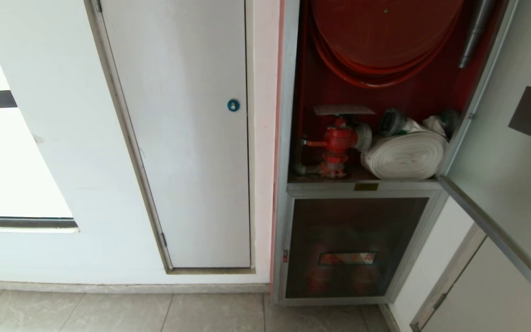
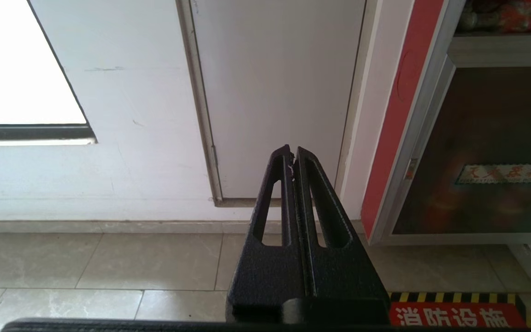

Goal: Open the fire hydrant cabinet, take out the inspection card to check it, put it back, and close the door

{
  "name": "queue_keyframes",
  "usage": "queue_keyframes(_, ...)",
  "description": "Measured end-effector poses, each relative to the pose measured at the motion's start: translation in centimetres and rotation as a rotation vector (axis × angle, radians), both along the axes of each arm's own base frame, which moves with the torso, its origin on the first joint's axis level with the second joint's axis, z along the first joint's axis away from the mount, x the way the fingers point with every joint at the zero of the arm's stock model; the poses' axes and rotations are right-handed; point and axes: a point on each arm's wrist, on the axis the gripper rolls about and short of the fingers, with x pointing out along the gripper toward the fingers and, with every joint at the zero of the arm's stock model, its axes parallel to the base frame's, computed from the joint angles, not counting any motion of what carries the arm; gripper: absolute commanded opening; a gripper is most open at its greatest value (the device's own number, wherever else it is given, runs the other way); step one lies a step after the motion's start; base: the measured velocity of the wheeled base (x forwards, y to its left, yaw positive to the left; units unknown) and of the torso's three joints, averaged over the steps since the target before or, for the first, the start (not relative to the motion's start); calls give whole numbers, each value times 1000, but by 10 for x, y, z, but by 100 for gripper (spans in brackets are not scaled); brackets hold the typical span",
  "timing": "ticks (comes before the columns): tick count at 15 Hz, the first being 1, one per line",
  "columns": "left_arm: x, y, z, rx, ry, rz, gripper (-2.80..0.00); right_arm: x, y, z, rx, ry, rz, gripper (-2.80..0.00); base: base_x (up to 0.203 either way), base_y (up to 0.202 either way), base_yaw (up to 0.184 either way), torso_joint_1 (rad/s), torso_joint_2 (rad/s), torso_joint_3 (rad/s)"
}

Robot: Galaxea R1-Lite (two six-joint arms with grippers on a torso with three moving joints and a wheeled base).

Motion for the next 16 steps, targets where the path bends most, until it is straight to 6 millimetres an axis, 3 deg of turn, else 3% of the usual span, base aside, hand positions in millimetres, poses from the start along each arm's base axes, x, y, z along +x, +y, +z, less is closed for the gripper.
queue_keyframes(3,0,0,0,0,0,0,-280,12,-3,33,7,6,-146,-280,0,0,0,0,0,0)
queue_keyframes(8,0,0,0,0,0,0,-280,52,-10,83,19,-29,-478,-280,0,0,0,0,0,0)
queue_keyframes(13,0,0,0,0,0,0,-280,94,-31,110,21,-81,-765,-280,0,0,0,0,0,0)
queue_keyframes(16,0,0,0,0,0,0,-280,106,-47,116,18,-116,-893,-280,0,0,0,0,0,0)
